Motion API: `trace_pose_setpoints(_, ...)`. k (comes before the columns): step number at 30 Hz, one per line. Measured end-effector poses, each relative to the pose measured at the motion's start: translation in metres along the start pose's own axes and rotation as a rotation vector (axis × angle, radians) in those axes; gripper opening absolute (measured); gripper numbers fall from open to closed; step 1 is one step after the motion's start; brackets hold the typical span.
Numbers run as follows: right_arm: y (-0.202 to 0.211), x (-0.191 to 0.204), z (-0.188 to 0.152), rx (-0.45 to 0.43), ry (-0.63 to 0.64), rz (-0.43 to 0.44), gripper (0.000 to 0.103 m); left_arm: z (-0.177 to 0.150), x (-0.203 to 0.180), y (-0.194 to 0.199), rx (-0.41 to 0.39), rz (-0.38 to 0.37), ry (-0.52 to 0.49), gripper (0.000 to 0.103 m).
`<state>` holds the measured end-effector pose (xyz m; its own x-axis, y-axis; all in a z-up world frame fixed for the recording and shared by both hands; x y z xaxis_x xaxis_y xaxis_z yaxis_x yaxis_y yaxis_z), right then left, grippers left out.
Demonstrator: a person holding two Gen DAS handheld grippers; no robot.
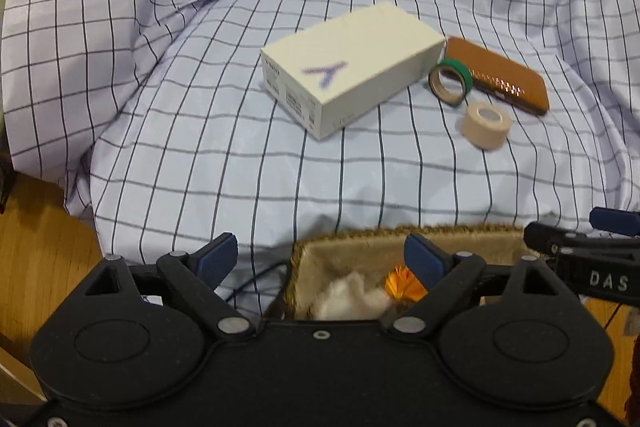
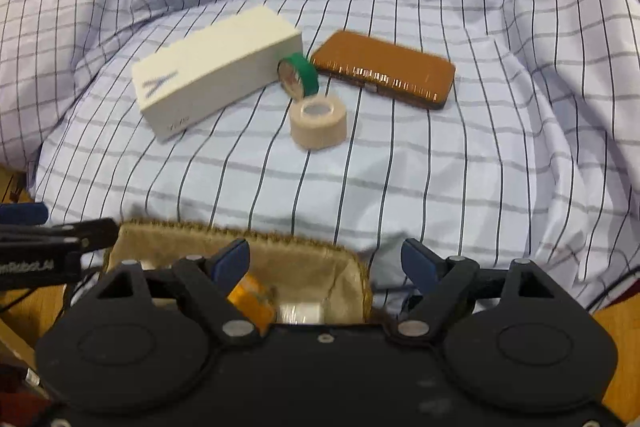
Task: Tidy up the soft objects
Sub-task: 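Withdraw both grippers from the basket toward the tape rolls, then grasp the beige tape roll with the right gripper while the left gripper grasps the green tape roll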
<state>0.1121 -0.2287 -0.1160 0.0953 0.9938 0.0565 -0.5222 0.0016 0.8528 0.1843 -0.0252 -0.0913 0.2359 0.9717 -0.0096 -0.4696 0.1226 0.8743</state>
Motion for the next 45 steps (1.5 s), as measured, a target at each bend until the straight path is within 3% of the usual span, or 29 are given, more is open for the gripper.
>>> trace_pose_setpoints(5, -0.011, -0.007, 0.031, -0.048, -0.031, -0.013, 0.083, 0.014, -0.003, -0.002, -0.024, -0.009, 0.009, 0.088)
trace_pose_setpoints(14, -0.052, -0.03, 0.091, -0.112, -0.083, -0.119, 0.083, 0.018, -0.011, -0.015, -0.009, -0.038, 0.022, 0.088)
trace_pose_setpoints(21, -0.079, -0.029, 0.131, -0.136, -0.048, -0.166, 0.083, 0.015, -0.011, -0.025, 0.016, -0.044, 0.032, 0.088)
trace_pose_setpoints(26, -0.095, -0.021, 0.136, -0.117, -0.01, -0.174, 0.083, 0.014, -0.011, -0.026, 0.018, -0.046, 0.033, 0.088)
trace_pose_setpoints(36, -0.101, 0.009, 0.12, -0.085, 0.061, -0.093, 0.083, 0.014, -0.011, -0.029, 0.014, -0.059, 0.035, 0.088)
trace_pose_setpoints(42, -0.093, -0.013, 0.143, -0.148, -0.057, -0.112, 0.084, 0.013, -0.009, -0.031, 0.026, -0.061, 0.044, 0.088)
trace_pose_setpoints(45, -0.103, -0.017, 0.152, -0.132, -0.036, -0.144, 0.084, 0.012, -0.01, -0.033, 0.031, -0.058, 0.039, 0.088)
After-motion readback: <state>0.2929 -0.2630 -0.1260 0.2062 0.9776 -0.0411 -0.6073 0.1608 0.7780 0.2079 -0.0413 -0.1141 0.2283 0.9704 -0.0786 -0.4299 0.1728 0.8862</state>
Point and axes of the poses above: each gripper's, at about its wrist camera, not at the fingertips, and y roughly against the way its jaws point, x to its left, z to its top, the point moved 10 cm from there along -y, roughly the way its jaws point, and after that the axes turned 1 degree about x, right-handed, at the moved point
